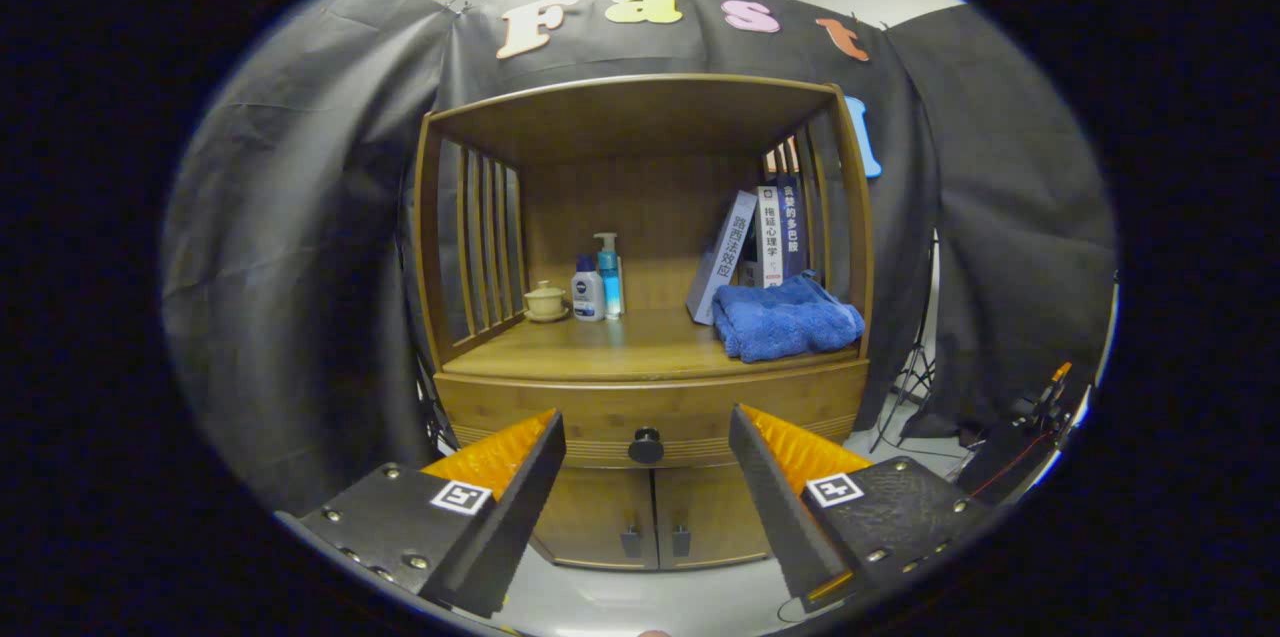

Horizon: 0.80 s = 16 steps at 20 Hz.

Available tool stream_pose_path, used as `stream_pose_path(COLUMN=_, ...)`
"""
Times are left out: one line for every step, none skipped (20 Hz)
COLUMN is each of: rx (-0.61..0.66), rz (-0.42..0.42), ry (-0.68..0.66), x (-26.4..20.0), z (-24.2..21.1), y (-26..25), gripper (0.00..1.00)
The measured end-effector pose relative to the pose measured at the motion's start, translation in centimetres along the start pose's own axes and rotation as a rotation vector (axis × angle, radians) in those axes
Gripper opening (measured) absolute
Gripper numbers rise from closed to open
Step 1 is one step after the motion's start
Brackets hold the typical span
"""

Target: Pull open the drawer, take out the items inside it, and place them on the countertop above the cabinet.

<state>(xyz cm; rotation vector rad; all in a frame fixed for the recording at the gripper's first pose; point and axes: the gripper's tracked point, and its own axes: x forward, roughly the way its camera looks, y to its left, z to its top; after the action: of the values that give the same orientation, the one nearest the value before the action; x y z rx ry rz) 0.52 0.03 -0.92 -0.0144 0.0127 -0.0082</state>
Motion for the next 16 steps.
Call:
stream_pose_path(rx=0.004, rz=0.0, ry=-0.004, x=0.0, z=0.1, y=0.0, gripper=0.99)
stream_pose_path(rx=0.01, rz=0.001, ry=-0.005, x=0.1, z=0.0, y=0.1, gripper=0.99)
stream_pose_path(rx=0.017, rz=0.003, ry=-0.005, x=0.2, z=0.0, y=0.1, gripper=0.99)
stream_pose_path(rx=0.023, rz=0.0, ry=-0.006, x=0.3, z=0.1, y=0.1, gripper=0.99)
stream_pose_path(rx=0.026, rz=-0.005, ry=-0.01, x=0.5, z=0.3, y=0.0, gripper=0.99)
stream_pose_path(rx=0.03, rz=-0.014, ry=-0.016, x=0.7, z=0.4, y=-0.2, gripper=0.99)
stream_pose_path(rx=0.035, rz=-0.022, ry=-0.02, x=1.0, z=0.6, y=-0.4, gripper=0.99)
stream_pose_path(rx=0.039, rz=-0.021, ry=-0.023, x=1.5, z=0.6, y=-0.2, gripper=0.99)
stream_pose_path(rx=0.039, rz=-0.02, ry=-0.022, x=1.9, z=0.5, y=-0.1, gripper=0.99)
stream_pose_path(rx=0.035, rz=-0.023, ry=-0.018, x=2.5, z=0.2, y=-0.3, gripper=0.99)
stream_pose_path(rx=0.029, rz=-0.027, ry=-0.016, x=3.1, z=0.0, y=-0.4, gripper=0.99)
stream_pose_path(rx=0.024, rz=-0.031, ry=-0.022, x=4.0, z=0.0, y=-0.6, gripper=0.99)
stream_pose_path(rx=0.018, rz=-0.026, ry=-0.023, x=5.0, z=-0.2, y=-0.6, gripper=0.99)
stream_pose_path(rx=0.012, rz=-0.027, ry=-0.023, x=6.0, z=-0.7, y=-0.7, gripper=0.99)
stream_pose_path(rx=0.001, rz=-0.031, ry=-0.025, x=7.1, z=-1.1, y=-1.0, gripper=0.99)
stream_pose_path(rx=-0.011, rz=-0.04, ry=-0.022, x=8.1, z=-1.8, y=-1.4, gripper=0.99)
